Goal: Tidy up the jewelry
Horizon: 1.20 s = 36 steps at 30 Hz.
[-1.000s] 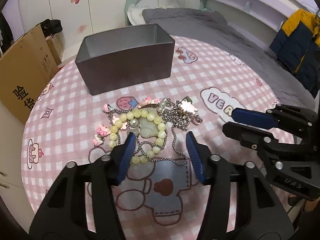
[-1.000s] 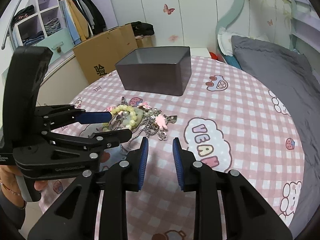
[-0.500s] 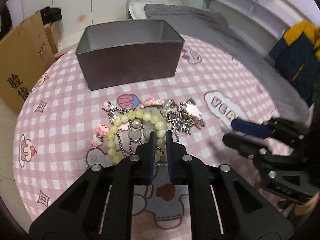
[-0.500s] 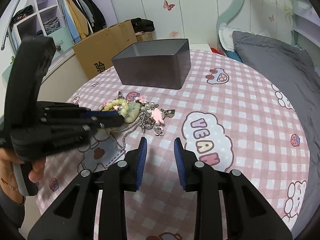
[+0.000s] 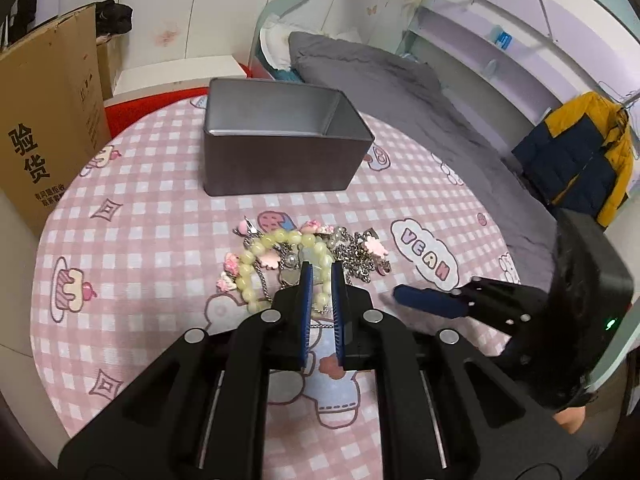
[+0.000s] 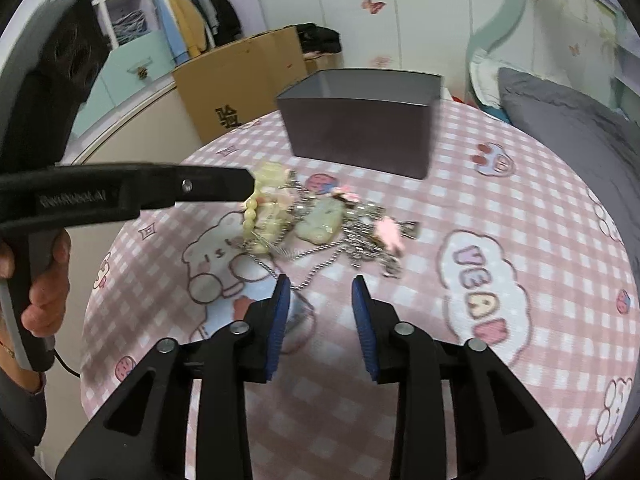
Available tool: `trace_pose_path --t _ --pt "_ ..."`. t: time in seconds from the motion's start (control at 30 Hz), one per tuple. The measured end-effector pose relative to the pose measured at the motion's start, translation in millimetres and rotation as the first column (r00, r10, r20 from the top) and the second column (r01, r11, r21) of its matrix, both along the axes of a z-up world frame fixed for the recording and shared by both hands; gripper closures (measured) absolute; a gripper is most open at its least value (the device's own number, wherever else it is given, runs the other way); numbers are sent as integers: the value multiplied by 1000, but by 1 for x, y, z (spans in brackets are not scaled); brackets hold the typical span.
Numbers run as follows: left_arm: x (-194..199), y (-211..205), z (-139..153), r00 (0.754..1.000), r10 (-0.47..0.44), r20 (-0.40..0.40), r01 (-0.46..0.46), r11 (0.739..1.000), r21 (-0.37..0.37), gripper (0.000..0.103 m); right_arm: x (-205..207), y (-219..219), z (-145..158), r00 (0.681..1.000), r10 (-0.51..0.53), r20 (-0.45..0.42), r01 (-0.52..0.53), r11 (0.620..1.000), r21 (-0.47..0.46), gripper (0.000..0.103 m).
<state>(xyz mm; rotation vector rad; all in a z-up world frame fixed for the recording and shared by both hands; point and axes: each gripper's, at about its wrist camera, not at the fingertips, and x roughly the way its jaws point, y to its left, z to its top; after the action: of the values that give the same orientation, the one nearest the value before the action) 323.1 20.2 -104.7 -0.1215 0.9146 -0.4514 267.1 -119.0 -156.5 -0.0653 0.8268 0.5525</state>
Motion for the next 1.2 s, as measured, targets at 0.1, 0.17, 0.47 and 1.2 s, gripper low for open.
trace_pose_path --t 0.1,0.17,0.47,1.2 --pt "-2 5 4 1000 6 14 -6 1000 -3 94 2 11 -2 1000 21 1 -21 1000 -14 67" --pt "-4 10 6 1000 12 23 -12 1000 -1 94 3 16 -2 1000 25 6 -25 999 -24 66" --pt "0 32 -7 997 73 15 -73 997 -9 80 23 18 2 999 -49 -14 50 998 27 66" --pt "0 40 -22 995 93 19 -93 996 -10 33 19 -4 63 986 -87 139 81 996 48 95"
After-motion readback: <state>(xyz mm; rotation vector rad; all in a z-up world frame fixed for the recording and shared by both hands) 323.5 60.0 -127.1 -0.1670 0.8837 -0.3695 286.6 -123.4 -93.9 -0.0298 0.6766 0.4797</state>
